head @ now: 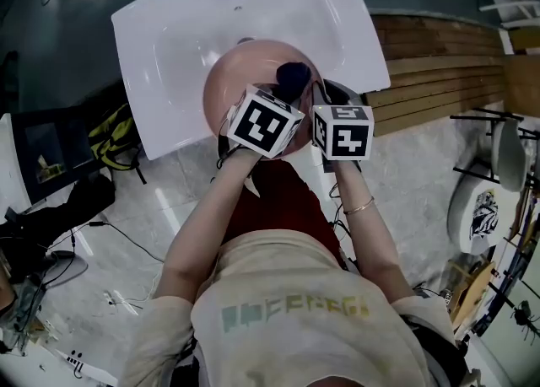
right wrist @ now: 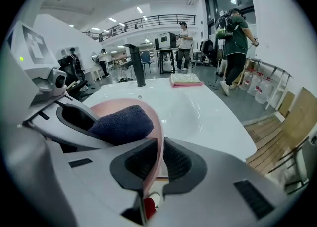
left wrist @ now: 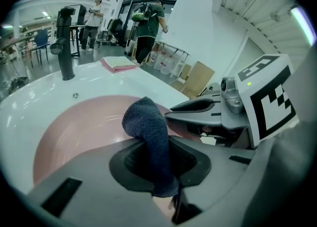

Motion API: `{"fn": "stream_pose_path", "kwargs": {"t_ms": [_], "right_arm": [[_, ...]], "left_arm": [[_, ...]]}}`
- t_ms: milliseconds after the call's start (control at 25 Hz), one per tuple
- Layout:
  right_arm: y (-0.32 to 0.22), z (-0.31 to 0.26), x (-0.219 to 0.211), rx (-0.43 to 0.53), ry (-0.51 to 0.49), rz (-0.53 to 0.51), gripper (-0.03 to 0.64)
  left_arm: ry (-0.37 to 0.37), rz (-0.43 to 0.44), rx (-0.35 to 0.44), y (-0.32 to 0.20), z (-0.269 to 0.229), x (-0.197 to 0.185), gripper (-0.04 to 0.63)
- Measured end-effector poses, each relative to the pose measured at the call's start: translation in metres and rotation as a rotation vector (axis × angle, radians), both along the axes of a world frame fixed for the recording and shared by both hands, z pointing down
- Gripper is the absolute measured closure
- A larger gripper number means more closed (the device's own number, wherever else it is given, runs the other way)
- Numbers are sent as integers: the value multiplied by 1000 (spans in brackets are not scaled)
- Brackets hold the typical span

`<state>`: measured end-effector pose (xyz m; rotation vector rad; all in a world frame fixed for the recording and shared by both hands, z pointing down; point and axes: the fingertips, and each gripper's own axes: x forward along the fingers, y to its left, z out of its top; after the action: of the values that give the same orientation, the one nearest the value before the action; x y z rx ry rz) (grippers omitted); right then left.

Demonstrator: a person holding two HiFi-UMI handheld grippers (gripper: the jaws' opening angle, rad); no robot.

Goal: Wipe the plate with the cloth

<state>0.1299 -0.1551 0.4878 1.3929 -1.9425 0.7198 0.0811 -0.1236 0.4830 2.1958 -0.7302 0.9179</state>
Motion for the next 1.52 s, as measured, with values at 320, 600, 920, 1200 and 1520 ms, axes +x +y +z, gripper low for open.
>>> {"fn": "stream_pose_path", "kwargs": {"t_ms": [320, 600, 920, 1200, 1520], "right_arm": [[1, -1, -4, 6, 13, -3, 554], [0, 2, -11, 7, 18, -8, 555], [0, 4, -12, 15, 17, -10, 554], [0, 2, -14, 16, 16, -14, 554], [1, 1, -14, 15, 14, -6, 554]], "left_arm": [[-24, -45, 14, -2, -1, -27, 515], [-49, -91, 39, -11, 1, -55, 515], [-72, -153, 35, -19, 4, -84, 515], [-122, -182, 56, -27, -1, -99, 515], [-252, -198, 116, -32, -6, -130, 515]]}}
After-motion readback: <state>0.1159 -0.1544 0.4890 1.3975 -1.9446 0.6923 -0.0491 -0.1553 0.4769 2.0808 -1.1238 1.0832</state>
